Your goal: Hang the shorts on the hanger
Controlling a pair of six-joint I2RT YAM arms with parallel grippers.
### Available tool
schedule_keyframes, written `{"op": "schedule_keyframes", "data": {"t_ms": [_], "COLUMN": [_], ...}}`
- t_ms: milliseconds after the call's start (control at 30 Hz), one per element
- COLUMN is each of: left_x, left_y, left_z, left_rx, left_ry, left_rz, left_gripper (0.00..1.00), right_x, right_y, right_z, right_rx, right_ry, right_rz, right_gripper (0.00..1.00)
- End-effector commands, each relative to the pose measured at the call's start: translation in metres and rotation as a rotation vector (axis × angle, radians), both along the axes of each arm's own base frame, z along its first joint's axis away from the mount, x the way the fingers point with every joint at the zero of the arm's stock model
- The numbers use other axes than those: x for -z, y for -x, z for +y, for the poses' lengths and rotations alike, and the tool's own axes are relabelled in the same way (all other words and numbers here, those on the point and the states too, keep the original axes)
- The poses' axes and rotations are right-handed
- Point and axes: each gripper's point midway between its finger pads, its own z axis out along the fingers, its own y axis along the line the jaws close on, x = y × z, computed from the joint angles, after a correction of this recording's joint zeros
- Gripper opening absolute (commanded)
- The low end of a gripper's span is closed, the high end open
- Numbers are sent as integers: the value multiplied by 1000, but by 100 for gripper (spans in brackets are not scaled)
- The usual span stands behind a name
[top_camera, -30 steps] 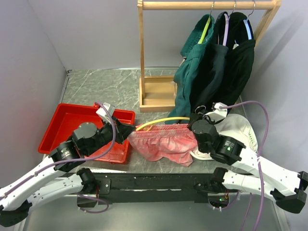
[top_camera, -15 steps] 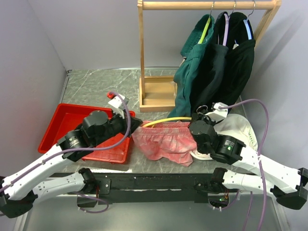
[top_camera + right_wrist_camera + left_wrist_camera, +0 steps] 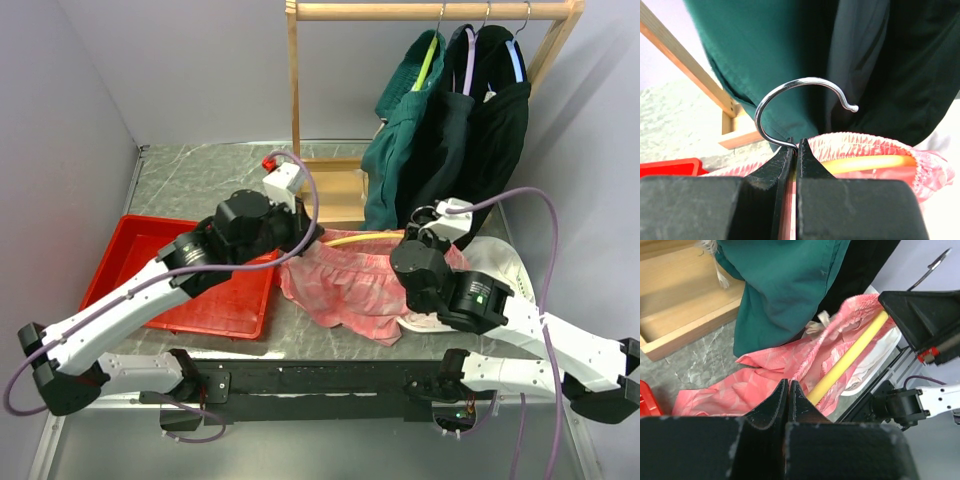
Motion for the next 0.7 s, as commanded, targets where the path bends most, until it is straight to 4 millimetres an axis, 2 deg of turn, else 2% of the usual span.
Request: {"op": "schedule_keyframes", "data": {"t_ms": [0, 200, 367, 433, 500, 533, 667], "left_x": [-33, -48, -45, -41, -39, -38, -39], "left_y": [-4, -17, -27, -25, -22, -20, -16], "left_z": [-8, -10, -11, -16, -19, -21, -15], "left_rx": [-25, -116, -219, -205, -185, -168, -156], "left_ry": [76, 142, 195, 195, 185, 179, 137], "left_rz": [-12, 23, 117, 140, 145, 143, 126], "left_gripper": [1, 1, 3, 13, 19, 26, 43], "right_x": [-31, -39, -57, -62, -66, -67, -67], "right_y": [-2, -7, -13, -16, -20, -22, -26], "right_z": [-1, 13, 28, 35, 39, 41, 51], "right_rx": [33, 2, -32, -63, -81, -95, -153], "right_ry": [29, 54, 62, 91, 83, 85, 90], "right_rz": [-46, -44, -62, -63, -61, -58, -50], "right_gripper": [0, 0, 0, 0, 0, 0, 0]}}
